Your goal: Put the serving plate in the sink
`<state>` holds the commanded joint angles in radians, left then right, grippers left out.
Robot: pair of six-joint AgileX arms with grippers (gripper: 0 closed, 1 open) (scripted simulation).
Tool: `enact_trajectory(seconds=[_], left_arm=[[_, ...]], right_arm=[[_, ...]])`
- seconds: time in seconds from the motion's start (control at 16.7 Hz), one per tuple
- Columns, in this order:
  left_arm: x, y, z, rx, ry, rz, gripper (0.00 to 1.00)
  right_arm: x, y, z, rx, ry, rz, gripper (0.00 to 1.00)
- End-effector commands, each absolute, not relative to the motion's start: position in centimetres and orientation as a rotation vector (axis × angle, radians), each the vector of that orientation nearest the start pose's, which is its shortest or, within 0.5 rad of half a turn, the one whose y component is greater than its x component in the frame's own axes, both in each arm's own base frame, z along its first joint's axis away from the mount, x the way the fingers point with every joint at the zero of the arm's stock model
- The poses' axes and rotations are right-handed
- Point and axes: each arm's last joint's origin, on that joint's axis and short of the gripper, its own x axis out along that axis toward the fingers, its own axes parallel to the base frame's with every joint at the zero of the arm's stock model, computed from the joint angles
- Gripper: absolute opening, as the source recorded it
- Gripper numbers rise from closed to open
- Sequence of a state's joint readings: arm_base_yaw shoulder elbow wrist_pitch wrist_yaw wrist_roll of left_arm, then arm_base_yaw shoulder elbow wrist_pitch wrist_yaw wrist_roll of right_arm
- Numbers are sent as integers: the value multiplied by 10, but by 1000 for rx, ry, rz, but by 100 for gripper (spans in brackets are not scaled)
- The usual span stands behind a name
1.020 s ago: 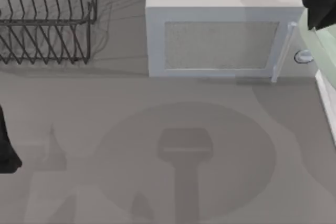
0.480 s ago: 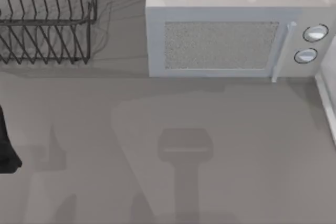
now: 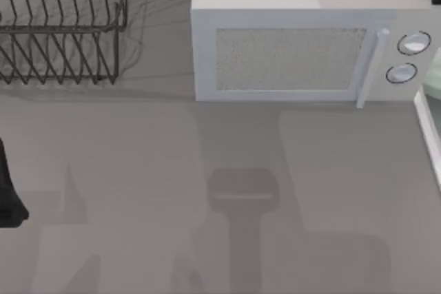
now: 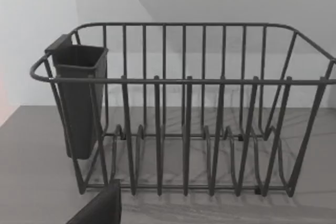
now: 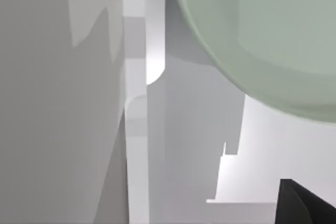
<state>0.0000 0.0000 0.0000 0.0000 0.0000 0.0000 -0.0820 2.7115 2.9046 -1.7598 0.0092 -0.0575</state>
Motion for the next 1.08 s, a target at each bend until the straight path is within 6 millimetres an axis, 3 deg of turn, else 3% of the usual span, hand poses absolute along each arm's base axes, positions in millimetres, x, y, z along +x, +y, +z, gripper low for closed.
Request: enact_trajectory(seconds=[0.18,0.96,1.08], left_arm=[[106,-1,160,0,0,0,100],[106,-1,160,0,0,0,100],[106,-1,160,0,0,0,100]], right_arm=[[494,-33,217,8,1567,-8,0],[494,-33,217,8,1567,-8,98],[494,-33,217,8,1567,-8,100]])
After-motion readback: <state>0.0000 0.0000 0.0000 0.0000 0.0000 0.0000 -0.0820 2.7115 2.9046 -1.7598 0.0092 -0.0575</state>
